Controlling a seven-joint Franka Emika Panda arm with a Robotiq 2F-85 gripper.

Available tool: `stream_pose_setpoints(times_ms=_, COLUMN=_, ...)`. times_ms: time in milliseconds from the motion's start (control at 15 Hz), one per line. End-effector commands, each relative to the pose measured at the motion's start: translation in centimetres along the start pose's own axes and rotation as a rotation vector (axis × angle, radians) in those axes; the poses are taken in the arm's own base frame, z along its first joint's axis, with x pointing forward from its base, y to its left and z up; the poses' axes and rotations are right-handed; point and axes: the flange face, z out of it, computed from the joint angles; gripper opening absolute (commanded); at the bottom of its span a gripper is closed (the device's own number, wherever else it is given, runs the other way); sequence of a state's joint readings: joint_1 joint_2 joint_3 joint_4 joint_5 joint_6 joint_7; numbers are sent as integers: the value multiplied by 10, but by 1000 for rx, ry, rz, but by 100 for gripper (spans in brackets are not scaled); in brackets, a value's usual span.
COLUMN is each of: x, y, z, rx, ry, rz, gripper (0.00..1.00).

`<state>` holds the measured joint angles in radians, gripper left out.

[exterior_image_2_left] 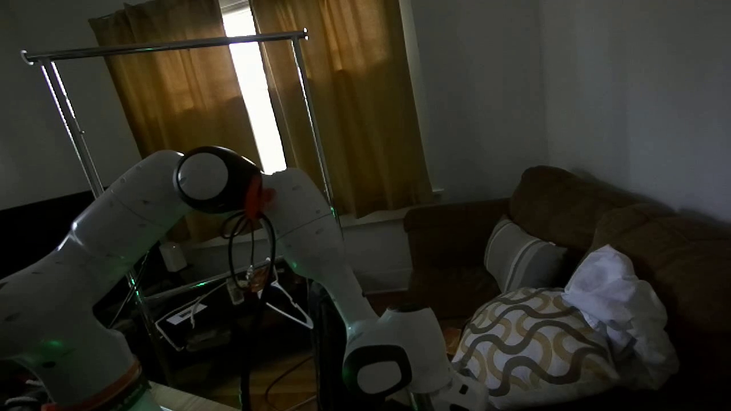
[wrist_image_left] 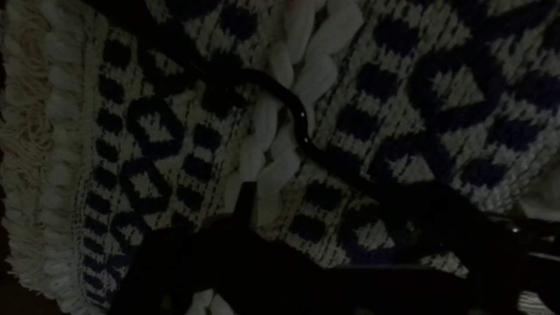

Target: Put the coat hanger on the bottom rack

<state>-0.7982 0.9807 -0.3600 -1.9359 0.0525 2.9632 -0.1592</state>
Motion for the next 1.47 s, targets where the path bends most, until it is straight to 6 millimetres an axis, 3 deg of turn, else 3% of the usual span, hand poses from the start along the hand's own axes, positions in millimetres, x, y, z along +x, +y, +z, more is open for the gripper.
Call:
stream_pose_setpoints(times_ms=0, x=-4, y=1, z=8, rx=48, ry=12, rz=-44, gripper=100)
stream_pose_setpoints(times_ms=267, x=-8, y=11, z=1, rx=81, ry=1, rz=-73, gripper=100)
stream_pose_setpoints(times_ms=733, x=-13, y=47, z=-14, rx=79, ry=2, rz=-100, gripper=100)
stream_pose_setpoints(times_ms=1133, x=-19, y=39, z=-12, rx=116, ry=-26, rz=-159, gripper=100)
stream_pose_setpoints(times_ms=1400, x=-15, y=28, z=0, rx=107, ry=-9, rz=-163, gripper=100)
